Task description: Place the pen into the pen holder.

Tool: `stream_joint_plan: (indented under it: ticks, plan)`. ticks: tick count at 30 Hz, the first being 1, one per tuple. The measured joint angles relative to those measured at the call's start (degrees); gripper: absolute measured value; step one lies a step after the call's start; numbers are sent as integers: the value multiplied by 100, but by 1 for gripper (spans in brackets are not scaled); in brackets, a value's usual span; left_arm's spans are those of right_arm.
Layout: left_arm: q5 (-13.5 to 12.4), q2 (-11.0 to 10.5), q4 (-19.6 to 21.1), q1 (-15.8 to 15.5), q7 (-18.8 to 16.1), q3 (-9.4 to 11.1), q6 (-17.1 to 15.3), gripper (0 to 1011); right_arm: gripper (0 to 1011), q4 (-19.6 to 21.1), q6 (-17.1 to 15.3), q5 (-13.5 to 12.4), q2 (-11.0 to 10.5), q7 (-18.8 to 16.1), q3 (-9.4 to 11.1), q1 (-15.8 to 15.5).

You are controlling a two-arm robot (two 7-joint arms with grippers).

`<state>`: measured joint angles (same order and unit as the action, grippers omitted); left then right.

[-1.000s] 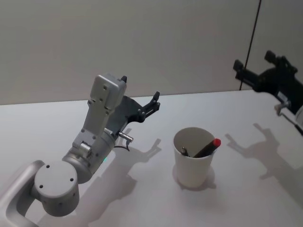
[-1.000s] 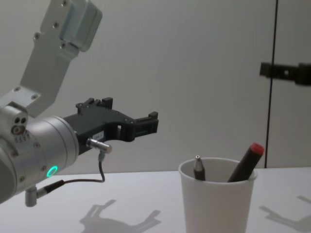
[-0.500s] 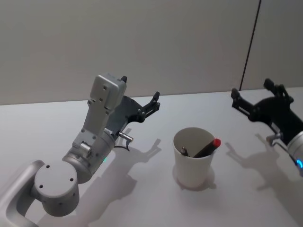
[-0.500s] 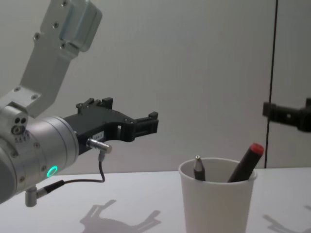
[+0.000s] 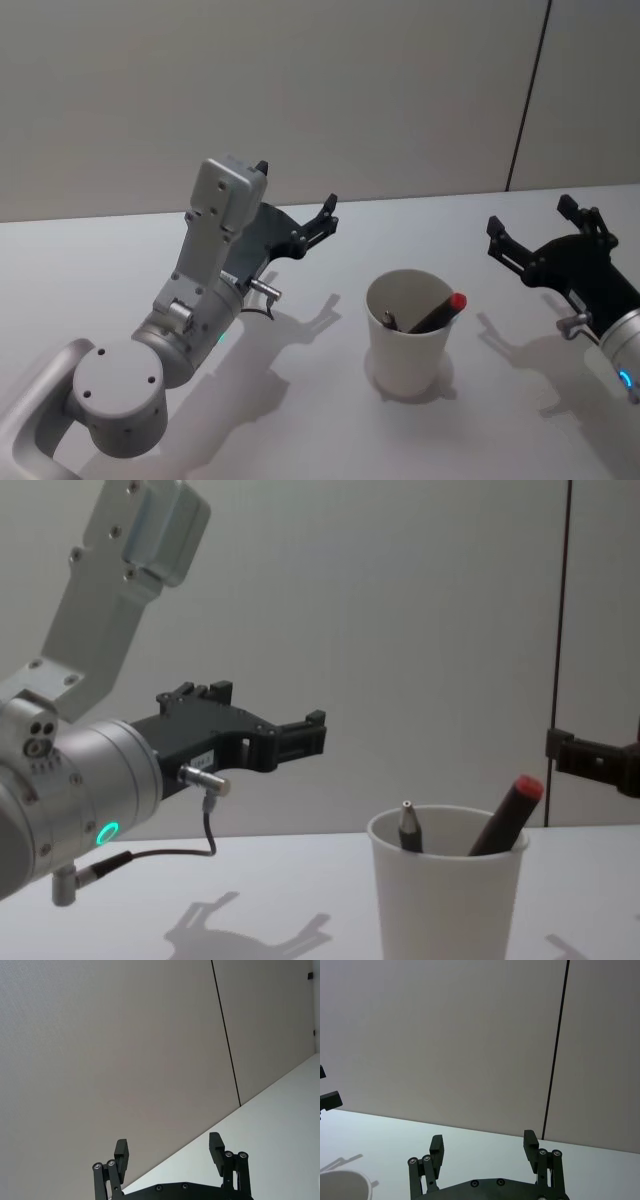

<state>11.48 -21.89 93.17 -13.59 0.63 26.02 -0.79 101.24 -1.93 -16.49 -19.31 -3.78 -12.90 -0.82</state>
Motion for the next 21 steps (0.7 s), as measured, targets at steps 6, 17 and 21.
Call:
stream_joint_plan:
  ticks: [6,17,21]
  plan:
    - [0,0,0,0,0,0,0,1001,1002,0,0,2,-1,0,0,-2]
    - [0,0,0,0,0,0,0,1001,1002,0,0,3,-2,-1,-4,-2]
    - [0,0,0,0,0,0,0,1001,1002,0,-1,3,-2,-2,-5,-2]
